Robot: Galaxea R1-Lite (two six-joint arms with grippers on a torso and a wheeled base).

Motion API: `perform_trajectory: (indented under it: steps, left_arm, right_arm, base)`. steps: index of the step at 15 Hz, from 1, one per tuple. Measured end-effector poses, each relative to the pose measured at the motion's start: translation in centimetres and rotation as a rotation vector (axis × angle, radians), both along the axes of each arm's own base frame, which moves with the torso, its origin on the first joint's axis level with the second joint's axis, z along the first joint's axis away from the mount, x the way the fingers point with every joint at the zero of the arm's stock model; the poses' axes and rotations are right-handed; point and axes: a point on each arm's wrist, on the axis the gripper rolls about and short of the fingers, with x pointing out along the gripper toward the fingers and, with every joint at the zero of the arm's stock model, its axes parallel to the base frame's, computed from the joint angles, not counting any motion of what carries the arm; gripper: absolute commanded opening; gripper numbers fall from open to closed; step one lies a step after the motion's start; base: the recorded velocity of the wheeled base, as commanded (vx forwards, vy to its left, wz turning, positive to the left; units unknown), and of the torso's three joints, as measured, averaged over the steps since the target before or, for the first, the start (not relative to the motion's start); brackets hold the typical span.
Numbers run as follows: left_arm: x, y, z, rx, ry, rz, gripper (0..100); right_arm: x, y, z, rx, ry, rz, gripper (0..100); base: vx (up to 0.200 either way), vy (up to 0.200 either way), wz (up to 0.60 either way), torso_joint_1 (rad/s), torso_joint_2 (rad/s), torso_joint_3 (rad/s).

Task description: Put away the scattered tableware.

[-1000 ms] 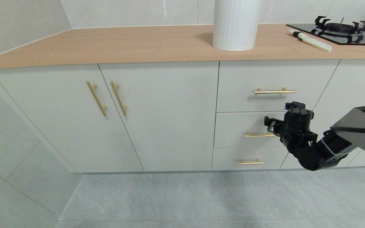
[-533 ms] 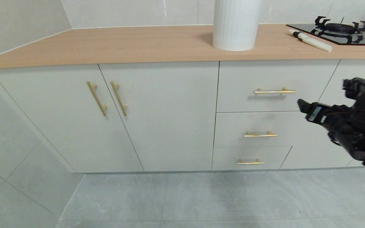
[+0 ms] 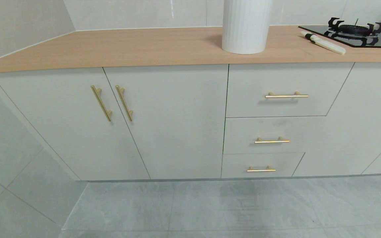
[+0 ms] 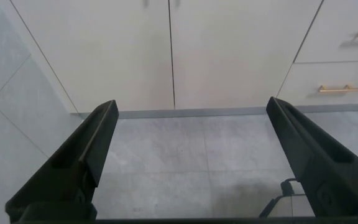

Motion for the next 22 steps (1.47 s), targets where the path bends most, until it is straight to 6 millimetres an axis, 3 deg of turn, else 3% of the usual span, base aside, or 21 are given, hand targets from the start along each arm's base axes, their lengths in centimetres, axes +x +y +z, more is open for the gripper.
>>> perform_trajectory:
  steps: [5, 8, 14, 22]
  left_arm:
    - [0.0, 0.0, 0.0, 0.0, 0.0, 0.0, 100]
    - [0.0, 0.0, 0.0, 0.0, 0.0, 0.001, 100]
    - [0.0, 0.0, 0.0, 0.0, 0.0, 0.0, 100]
    - [0.0, 0.0, 0.0, 0.002, 0.0, 0.0, 100]
  right_arm:
    - [-9.0, -1.7, -3.5, -0.05, 0.092, -0.1, 100]
    - [-11.9, -1.6, -5.5, -0.052, 0.047, -0.145, 100]
    - [-10.7, -0.8, -11.3, 0.033, 0.075, 0.163, 100]
    - [-10.6, -0.6, -12.2, 0.05, 0.129, 0.257, 100]
  base:
    - [0.0, 0.0, 0.0, 0.0, 0.0, 0.0]
    - [0.0, 0.0, 0.0, 0.0, 0.0, 0.0]
    - [0.0, 0.0, 0.0, 0.0, 0.0, 0.0]
    - [0.0, 0.0, 0.0, 0.0, 0.0, 0.0]
